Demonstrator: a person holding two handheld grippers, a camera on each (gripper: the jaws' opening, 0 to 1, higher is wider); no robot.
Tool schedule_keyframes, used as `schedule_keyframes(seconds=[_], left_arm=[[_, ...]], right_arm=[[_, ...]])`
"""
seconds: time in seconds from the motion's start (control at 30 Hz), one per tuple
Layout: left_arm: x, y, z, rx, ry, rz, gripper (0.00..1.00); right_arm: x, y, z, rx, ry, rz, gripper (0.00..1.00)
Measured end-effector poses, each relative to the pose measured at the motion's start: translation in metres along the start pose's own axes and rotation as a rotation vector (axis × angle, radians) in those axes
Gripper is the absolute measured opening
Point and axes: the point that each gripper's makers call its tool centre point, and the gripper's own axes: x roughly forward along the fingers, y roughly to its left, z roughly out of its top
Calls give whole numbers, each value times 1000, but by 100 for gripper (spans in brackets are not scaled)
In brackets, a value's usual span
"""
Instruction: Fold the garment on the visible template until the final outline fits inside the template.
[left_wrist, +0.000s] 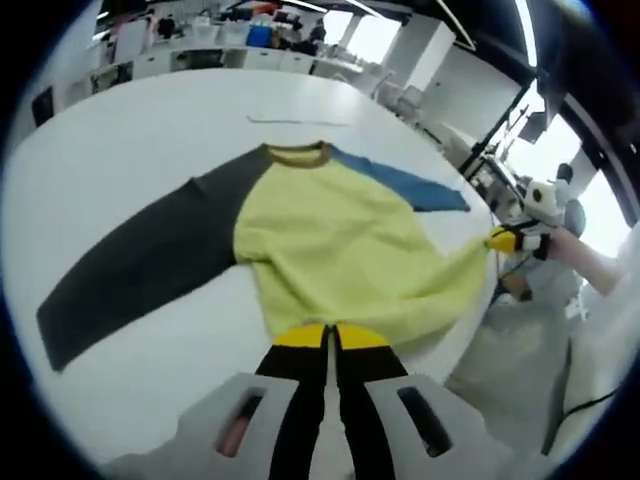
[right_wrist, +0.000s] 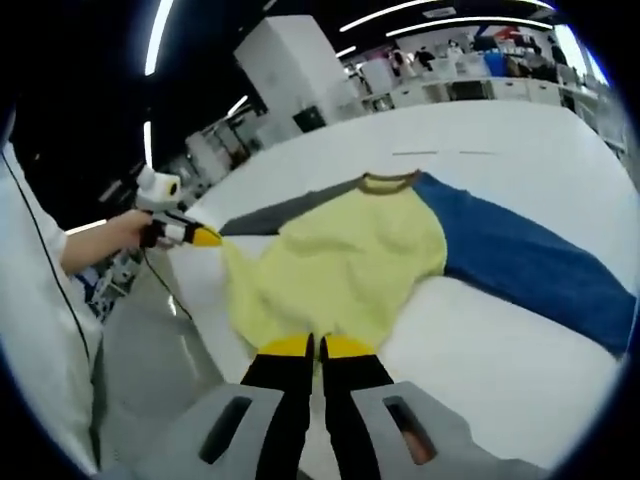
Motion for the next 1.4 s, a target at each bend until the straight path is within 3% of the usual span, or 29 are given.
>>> schedule_keyframes(seconds=[0.23, 0.57, 1.4], left_arm=[[14, 14, 18, 13, 10, 6, 0], [40, 40, 30, -16, 38, 18, 0], [73, 75, 28, -117, 92, 44, 0]], right_arm=[[11, -16, 24, 37, -28, 0, 3], [31, -50, 26, 66, 26, -36, 3], [71, -94, 22, 80, 122, -64, 3]])
